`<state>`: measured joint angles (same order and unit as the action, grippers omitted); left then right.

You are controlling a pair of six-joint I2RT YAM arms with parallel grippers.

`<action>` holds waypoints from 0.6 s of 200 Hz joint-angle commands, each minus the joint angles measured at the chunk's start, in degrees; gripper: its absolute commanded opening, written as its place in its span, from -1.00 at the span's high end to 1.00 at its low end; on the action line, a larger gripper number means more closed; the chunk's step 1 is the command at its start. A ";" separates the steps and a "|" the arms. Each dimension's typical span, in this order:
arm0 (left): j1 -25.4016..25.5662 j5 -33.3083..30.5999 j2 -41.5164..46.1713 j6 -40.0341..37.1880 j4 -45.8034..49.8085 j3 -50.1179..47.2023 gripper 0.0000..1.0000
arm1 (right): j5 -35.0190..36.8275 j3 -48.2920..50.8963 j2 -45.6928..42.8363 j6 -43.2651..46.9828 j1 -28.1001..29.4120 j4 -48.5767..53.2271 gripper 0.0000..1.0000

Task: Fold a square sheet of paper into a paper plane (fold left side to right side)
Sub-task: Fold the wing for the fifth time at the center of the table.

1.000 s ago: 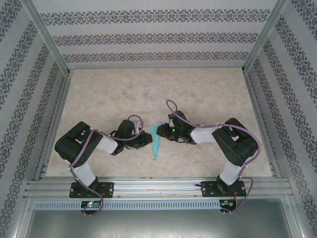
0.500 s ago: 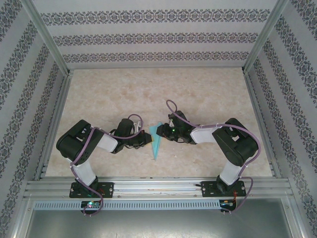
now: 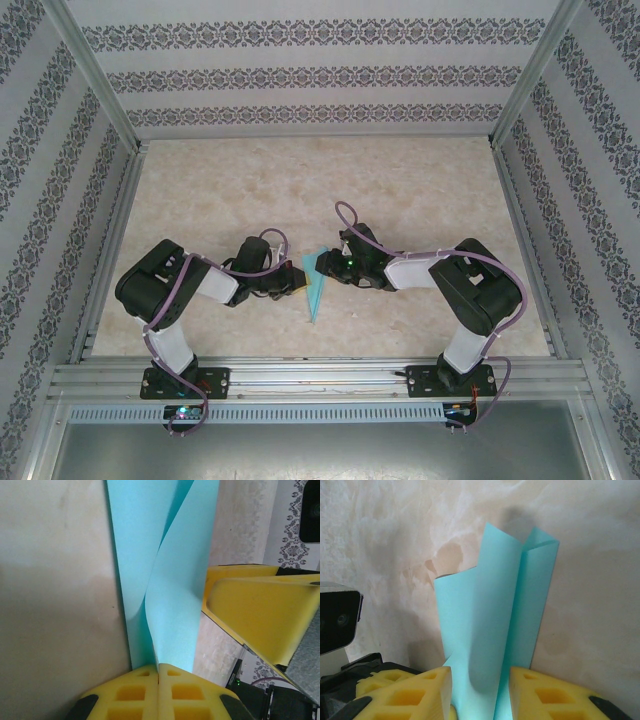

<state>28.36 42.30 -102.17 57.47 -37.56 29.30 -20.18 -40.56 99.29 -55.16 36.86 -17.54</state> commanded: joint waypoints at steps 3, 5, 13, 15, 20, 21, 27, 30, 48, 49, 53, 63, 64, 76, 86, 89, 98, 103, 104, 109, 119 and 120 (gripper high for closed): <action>-0.40 -10.84 -5.06 -1.42 7.37 0.84 0.99 | 1.09 0.91 -0.40 1.16 -0.07 2.38 0.24; -0.43 -10.79 -5.12 -1.43 7.40 0.85 0.99 | 1.11 0.98 -0.52 1.16 -0.11 2.35 0.24; -0.40 -10.93 -5.20 -1.40 7.74 0.92 0.99 | 1.28 1.17 -0.79 1.15 -0.23 2.34 0.22; -0.41 -10.93 -5.18 -1.40 7.71 0.86 0.99 | 1.35 1.22 -0.83 1.14 -0.24 2.34 0.22; -0.44 -10.95 -5.23 -1.40 7.79 0.89 1.00 | 1.43 1.27 -1.06 1.23 -0.29 2.42 0.21; -0.47 -10.98 -5.28 -1.44 7.82 0.87 1.00 | 1.45 1.31 -1.08 1.21 -0.34 2.42 0.21; -0.45 -11.08 -5.23 -1.40 7.93 0.99 1.00 | 1.54 1.36 -1.35 1.35 -0.34 2.51 0.20; -0.49 -11.12 -5.31 -1.40 8.08 0.96 1.00 | 1.55 1.43 -1.45 1.34 -0.40 2.51 0.19; -0.50 -11.34 -5.45 -1.31 8.55 1.18 1.00 | 1.55 1.70 -2.05 1.59 -0.70 2.76 0.18; -0.50 -11.31 -5.43 -1.35 8.60 1.19 1.00 | 1.55 1.70 -2.05 1.59 -0.70 2.76 0.18; -0.58 -11.34 -5.49 -1.40 8.69 1.14 1.00 | 1.55 1.78 -2.15 1.56 -0.78 2.77 0.18; -0.58 -11.45 -5.67 -1.40 8.88 1.22 1.00 | 1.55 2.03 -2.55 1.71 -0.93 2.93 0.18; -0.58 -11.41 -5.72 -1.40 8.89 1.21 1.00 | 1.55 2.05 -2.58 1.71 -0.92 2.94 0.18; -0.58 -11.37 -5.96 -1.40 9.09 1.43 1.00 | 1.55 2.45 -3.24 1.80 -1.26 3.08 0.18; -0.58 -11.36 -6.10 -1.39 9.17 1.60 1.00 | 1.34 2.74 -4.01 2.00 -1.51 3.36 0.20; -0.59 -11.28 -6.18 -1.29 9.15 1.59 1.00 | 1.25 2.76 -4.18 2.11 -1.64 3.45 0.21; -0.54 -11.28 -6.34 -1.31 9.22 1.71 1.00 | 0.83 2.77 -4.89 2.48 -1.83 3.73 0.28; -0.58 -11.28 -6.35 -1.31 9.32 1.75 1.00 | 0.36 2.64 -5.18 2.68 -1.88 3.90 0.33; -0.58 -11.28 -6.36 -1.31 9.33 1.78 1.00 | 0.26 2.57 -5.21 2.77 -1.88 3.91 0.34; -0.59 -11.23 -6.45 -1.31 9.35 1.78 1.00 | -0.48 2.23 -5.32 3.06 -1.88 4.07 0.39; -0.57 -11.29 -6.52 -1.40 9.54 1.87 1.00 | -1.94 1.32 -5.18 3.75 -1.97 4.67 0.50; -0.58 -11.28 -6.54 -1.40 9.53 1.88 1.00 | -2.04 1.20 -5.17 3.79 -1.92 4.73 0.51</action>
<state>27.97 43.55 -102.85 57.67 -35.05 30.59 -20.16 -38.54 95.74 -53.60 35.35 -14.59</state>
